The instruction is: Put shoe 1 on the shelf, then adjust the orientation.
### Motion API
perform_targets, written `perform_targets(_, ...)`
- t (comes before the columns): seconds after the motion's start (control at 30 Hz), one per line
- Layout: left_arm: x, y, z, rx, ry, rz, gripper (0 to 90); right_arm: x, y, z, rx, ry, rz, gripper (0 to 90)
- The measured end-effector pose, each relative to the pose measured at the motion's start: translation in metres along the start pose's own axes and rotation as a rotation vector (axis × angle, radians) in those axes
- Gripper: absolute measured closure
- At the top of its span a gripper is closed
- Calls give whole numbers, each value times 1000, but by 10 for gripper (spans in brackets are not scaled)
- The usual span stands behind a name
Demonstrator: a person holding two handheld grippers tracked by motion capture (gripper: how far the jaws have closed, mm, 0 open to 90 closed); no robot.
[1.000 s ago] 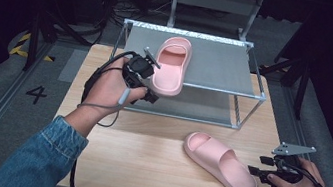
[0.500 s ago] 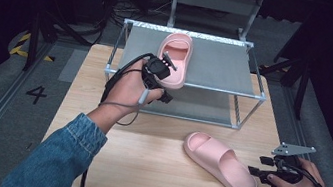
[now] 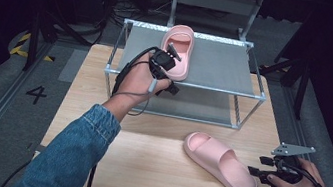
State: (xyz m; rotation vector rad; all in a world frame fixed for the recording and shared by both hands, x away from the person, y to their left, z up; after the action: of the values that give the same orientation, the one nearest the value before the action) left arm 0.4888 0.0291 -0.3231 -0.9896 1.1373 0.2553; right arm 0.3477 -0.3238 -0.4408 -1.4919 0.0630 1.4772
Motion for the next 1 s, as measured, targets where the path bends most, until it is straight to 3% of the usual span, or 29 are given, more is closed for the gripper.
perform_targets(0.3, 5, -2, 3, -7, 16, -1, 479, 1, 0, 0, -3, 3, 4, 389)
perform_targets(0.53, -9, 7, 4, 15, -14, -44, 416, 2, 0, 1, -8, 4, 10, 389)
perform_targets(0.73, -29, 24, 7, 28, -24, -67, 380, 6, -2, 4, -13, -4, 17, 389)
perform_targets(1.0, -40, 49, 12, 55, -57, -46, 344, 14, -11, 8, -37, -13, 26, 389)
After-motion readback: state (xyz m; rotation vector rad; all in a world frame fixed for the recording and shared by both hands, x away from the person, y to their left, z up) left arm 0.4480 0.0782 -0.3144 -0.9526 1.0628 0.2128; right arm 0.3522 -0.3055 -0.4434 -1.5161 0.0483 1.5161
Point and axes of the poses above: each handheld gripper's, and its own axes: x roughly forward along the jaws, y roughly out of its underside, z roughly to its left, the point moved 6 cm from there along x, roughly forward along the jaws, and after that the axes turned 15 degrees about -y, right-handed, at the moved point
